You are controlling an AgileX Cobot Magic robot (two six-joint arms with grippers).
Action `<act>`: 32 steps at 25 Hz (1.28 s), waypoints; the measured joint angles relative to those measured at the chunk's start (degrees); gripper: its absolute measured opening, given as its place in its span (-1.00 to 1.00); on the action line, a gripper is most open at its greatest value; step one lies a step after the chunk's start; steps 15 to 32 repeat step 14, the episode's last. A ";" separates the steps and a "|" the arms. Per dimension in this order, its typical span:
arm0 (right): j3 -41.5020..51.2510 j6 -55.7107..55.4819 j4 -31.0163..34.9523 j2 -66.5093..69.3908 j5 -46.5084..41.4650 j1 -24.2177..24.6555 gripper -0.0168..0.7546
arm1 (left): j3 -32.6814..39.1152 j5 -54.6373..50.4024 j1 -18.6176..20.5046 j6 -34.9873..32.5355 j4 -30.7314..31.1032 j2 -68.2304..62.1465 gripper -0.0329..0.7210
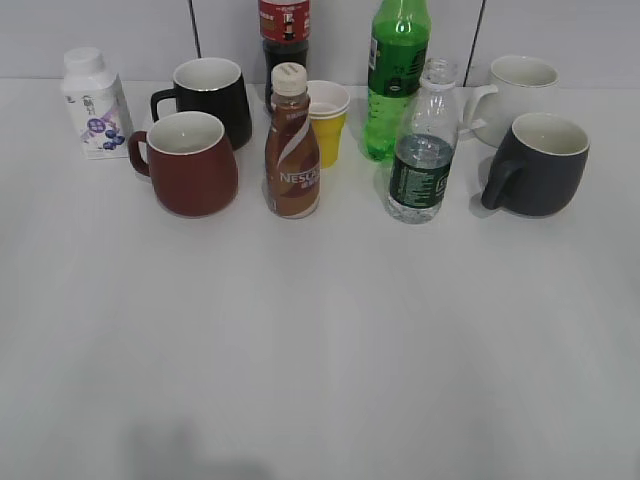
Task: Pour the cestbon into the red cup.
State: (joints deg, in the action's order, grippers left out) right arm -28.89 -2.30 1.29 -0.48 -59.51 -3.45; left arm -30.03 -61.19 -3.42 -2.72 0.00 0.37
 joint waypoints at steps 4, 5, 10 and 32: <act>0.00 0.00 0.00 0.00 0.00 0.00 0.57 | 0.00 0.00 0.00 0.00 0.00 0.00 -0.29; 0.00 0.00 0.00 0.00 0.00 0.00 0.57 | 0.00 0.00 0.00 0.00 0.00 0.00 -0.29; 0.00 0.00 0.00 0.00 0.00 0.00 0.57 | 0.00 0.00 0.00 0.00 0.00 0.00 -0.29; 0.00 0.00 0.00 0.00 -0.05 0.00 0.57 | 0.00 0.00 0.00 0.00 0.00 0.00 -0.29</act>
